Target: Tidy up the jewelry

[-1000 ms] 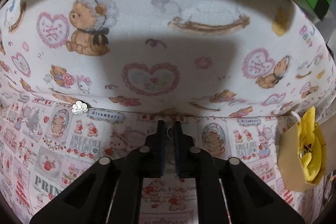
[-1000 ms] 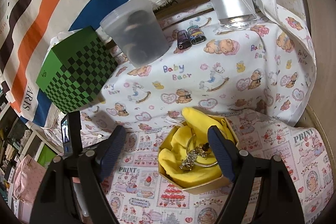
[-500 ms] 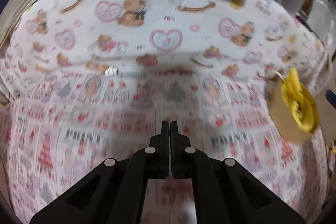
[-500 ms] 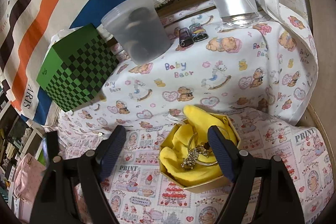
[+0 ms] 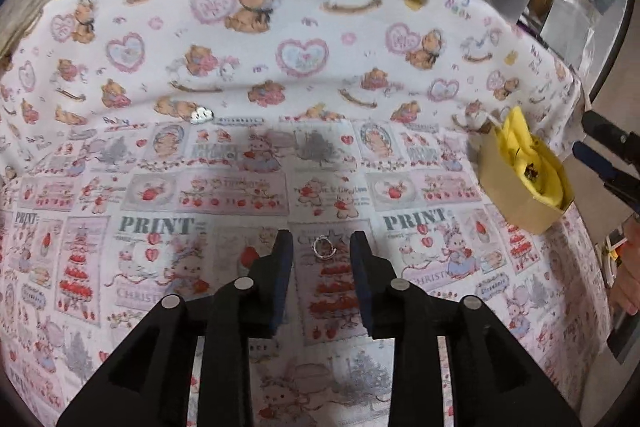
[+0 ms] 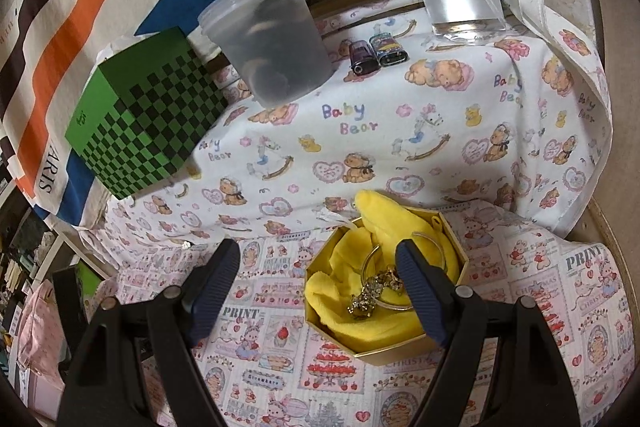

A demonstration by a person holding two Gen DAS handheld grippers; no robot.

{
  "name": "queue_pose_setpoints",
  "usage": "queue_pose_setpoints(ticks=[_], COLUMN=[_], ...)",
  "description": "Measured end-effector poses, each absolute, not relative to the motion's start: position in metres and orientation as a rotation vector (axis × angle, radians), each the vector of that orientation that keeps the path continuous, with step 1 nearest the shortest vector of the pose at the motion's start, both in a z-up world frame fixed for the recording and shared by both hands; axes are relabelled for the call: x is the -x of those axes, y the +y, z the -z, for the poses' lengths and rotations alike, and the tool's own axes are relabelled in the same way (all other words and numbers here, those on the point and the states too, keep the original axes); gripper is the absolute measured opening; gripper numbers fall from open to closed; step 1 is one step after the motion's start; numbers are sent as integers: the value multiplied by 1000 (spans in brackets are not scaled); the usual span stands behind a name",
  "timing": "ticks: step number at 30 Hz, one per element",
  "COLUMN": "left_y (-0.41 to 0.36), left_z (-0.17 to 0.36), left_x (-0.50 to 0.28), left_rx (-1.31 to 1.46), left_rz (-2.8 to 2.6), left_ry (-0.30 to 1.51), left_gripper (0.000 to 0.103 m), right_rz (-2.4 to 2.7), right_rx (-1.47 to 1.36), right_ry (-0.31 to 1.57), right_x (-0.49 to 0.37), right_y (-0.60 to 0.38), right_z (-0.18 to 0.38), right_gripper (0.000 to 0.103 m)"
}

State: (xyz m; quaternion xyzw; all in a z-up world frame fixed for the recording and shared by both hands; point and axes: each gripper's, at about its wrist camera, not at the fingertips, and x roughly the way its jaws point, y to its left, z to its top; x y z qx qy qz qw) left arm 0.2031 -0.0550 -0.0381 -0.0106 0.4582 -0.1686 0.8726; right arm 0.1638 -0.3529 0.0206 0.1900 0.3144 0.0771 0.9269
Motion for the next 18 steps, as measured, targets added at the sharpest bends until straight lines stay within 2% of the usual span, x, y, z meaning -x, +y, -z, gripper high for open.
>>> queue_pose_setpoints(ticks=[5, 8, 12, 18], left_y=[-64, -66, -66, -42], left_z=[46, 47, 46, 19], left_x=[-207, -206, -205, -197], left_rx=[-3, -31, -41, 59], left_rz=[344, 291, 284, 310], left_ry=[967, 953, 943, 888], left_gripper=[28, 10, 0, 0], right_rz=[-156, -160, -163, -176], right_rx=[-386, -390, -391, -365], right_ry=[654, 657, 658, 656], right_x=[-166, -167, -166, -164], right_y=[-352, -353, -353, -346], right_z=[-19, -18, -19, -21], right_gripper=[78, 78, 79, 78])
